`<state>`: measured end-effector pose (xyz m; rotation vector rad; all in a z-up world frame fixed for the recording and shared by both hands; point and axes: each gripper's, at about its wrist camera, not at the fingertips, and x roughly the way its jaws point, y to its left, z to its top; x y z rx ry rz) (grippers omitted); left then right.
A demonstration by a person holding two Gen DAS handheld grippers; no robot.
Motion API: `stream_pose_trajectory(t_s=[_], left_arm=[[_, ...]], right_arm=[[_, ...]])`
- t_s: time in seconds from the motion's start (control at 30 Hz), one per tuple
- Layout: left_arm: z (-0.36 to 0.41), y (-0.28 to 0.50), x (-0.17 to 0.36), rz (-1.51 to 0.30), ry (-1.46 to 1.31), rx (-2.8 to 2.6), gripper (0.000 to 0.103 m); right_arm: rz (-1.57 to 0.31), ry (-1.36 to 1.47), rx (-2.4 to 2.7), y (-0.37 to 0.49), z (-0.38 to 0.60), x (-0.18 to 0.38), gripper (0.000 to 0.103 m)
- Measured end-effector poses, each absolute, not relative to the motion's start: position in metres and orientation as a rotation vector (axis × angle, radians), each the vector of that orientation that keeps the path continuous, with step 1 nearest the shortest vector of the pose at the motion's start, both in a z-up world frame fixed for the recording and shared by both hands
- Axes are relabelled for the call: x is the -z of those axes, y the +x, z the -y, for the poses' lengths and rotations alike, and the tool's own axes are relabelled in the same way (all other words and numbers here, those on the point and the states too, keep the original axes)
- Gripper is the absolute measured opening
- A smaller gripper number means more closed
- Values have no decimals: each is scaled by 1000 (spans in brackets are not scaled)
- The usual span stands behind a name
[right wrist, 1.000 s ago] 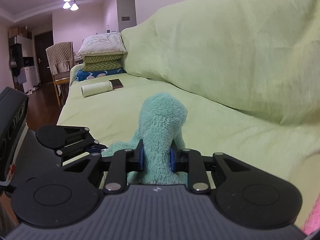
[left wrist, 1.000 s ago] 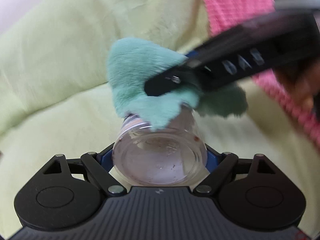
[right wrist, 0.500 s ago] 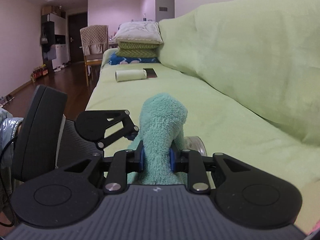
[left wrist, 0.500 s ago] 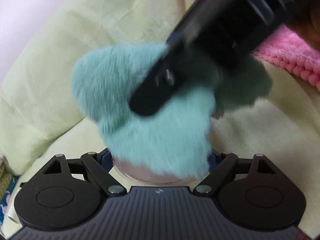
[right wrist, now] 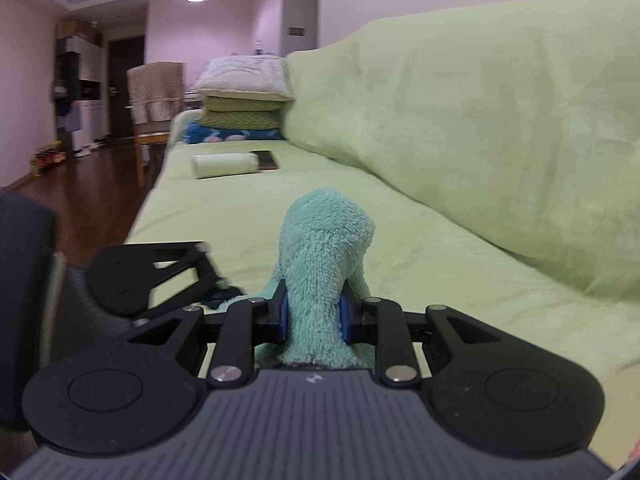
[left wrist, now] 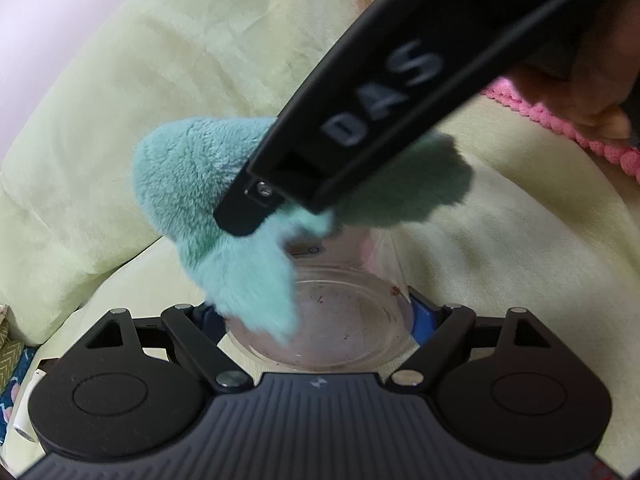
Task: Clean container
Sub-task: 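Wipe the jar bottom and labelled side with the cloth while the left gripper holds the jar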
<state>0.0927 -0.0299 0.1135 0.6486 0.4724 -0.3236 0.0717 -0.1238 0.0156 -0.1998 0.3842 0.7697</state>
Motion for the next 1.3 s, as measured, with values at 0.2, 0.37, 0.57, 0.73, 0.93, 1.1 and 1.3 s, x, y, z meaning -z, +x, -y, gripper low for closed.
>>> stream_pose_trajectory(t_s=[0.2,0.37,0.57,0.73,0.93,1.1,1.3], left_arm=[[27,90,-115,-468,650,327,85],[9,99,-122,-552,474,386,87],[-10,99,-133,-588,302,429,87],[21,122,-81,-447,662,323,86],[11,122,-74,-451,690,302,86],[0,127,-77,-474,627,313,86],[0,121,-70,-452,666,316,85]], right_arm=[[-398,-157,-652,78,132,-11,21],[-454,-31,-649,87,151,-9,21],[-500,29,-645,91,160,-10,21],[-525,53,-683,88,164,-14,21],[-487,-60,-836,72,149,-21,21],[-485,-118,-951,60,135,-23,21],[-437,-141,-877,64,133,-20,21]])
